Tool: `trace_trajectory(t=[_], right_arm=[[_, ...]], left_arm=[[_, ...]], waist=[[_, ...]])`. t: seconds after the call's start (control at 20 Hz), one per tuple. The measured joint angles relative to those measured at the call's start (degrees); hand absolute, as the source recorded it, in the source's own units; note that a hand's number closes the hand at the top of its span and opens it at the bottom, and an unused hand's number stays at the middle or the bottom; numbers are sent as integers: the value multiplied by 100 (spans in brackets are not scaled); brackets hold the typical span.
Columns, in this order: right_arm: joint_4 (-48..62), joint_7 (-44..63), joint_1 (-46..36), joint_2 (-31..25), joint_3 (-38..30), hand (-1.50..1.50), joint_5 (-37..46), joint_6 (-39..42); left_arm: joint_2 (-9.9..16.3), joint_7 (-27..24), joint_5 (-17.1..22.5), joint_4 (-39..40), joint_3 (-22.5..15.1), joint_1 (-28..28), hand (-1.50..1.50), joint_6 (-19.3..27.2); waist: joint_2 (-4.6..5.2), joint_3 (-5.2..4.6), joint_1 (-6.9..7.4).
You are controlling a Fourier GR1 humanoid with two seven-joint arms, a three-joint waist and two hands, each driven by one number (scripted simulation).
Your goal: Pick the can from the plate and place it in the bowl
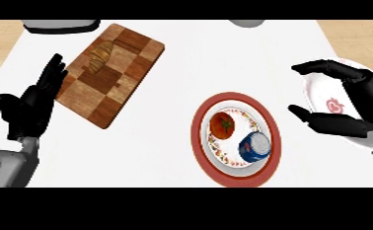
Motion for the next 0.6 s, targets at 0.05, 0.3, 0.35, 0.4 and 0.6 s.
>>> trace_trajectory(t=[0.05,0.3,0.35,0.4,0.6], right_arm=[[19,112,243,-109,-76,-150,216,-205],[-893,170,1872,-250,84,-150,1353,-1120],[-1149,183,2212,-253,144,-150,1572,-1275],[-1429,191,2581,-272,162,-150,1743,-1411],[-2489,669,3604,-362,-32,-150,2128,-1627]], left_arm=[[-6,-10,19,10,72,86,0,74],[15,-4,90,-104,300,350,0,224],[11,29,93,-154,313,366,0,239],[9,-1,94,-182,331,424,0,230],[-89,149,-27,-504,260,489,0,310]], waist=[[-13,11,-52],[-28,44,-128],[-21,47,-112],[-17,49,-106],[25,56,35]])
